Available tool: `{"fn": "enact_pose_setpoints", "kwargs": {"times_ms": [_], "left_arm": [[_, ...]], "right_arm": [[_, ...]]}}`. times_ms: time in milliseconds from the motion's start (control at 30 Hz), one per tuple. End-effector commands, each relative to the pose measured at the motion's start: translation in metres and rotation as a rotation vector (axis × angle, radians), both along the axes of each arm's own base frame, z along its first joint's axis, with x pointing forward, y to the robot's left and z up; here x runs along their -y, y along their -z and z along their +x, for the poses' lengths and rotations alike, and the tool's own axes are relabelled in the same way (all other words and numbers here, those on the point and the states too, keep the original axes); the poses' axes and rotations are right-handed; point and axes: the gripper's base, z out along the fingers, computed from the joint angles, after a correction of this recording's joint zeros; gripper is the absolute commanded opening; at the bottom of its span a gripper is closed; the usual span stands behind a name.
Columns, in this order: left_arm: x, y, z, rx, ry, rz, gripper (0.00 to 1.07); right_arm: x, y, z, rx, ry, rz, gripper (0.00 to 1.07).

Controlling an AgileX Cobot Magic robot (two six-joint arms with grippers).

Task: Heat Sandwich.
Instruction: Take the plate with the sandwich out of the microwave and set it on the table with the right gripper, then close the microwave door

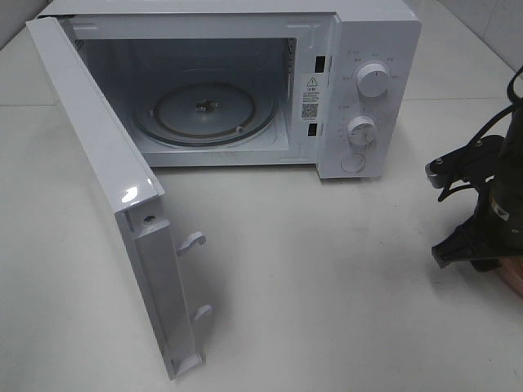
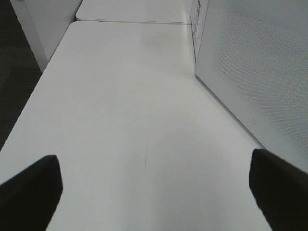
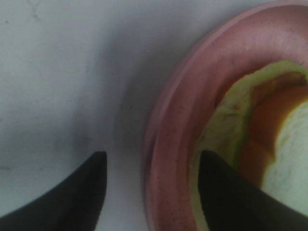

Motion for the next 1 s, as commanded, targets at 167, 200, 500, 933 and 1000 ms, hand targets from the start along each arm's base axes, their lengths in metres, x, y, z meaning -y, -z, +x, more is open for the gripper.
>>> {"fn": "enact_pose_setpoints", "kwargs": {"times_ms": [167,200,500,933,1000], "left_arm": [[0.001,0.0,-0.003,0.029,0.002,-0.011,1.01],[0.001,0.0,-0.003,0.029,0.002,-0.011,1.01],[0.001,0.0,-0.003,0.029,0.002,-0.011,1.01],[0.001,0.0,-0.003,0.029,0.002,-0.011,1.01],[0.001,0.0,-0.003,0.029,0.002,-0.011,1.01]], "right_arm": [[-0.001,-0.032,-0.007,0.062,-0.026,0.072,0.66],[-0.001,-0.032,-0.007,0.062,-0.026,0.072,0.66],[0.0,-0.064,-0.023,0.107,-0.027,0.128,0.87],[-0.002,-0.099,-0.06,0.06,-0.044,0.253,0.82],[-0.002,-0.104,-0.066,0.055,-0.056,0.271,0.8]]}}
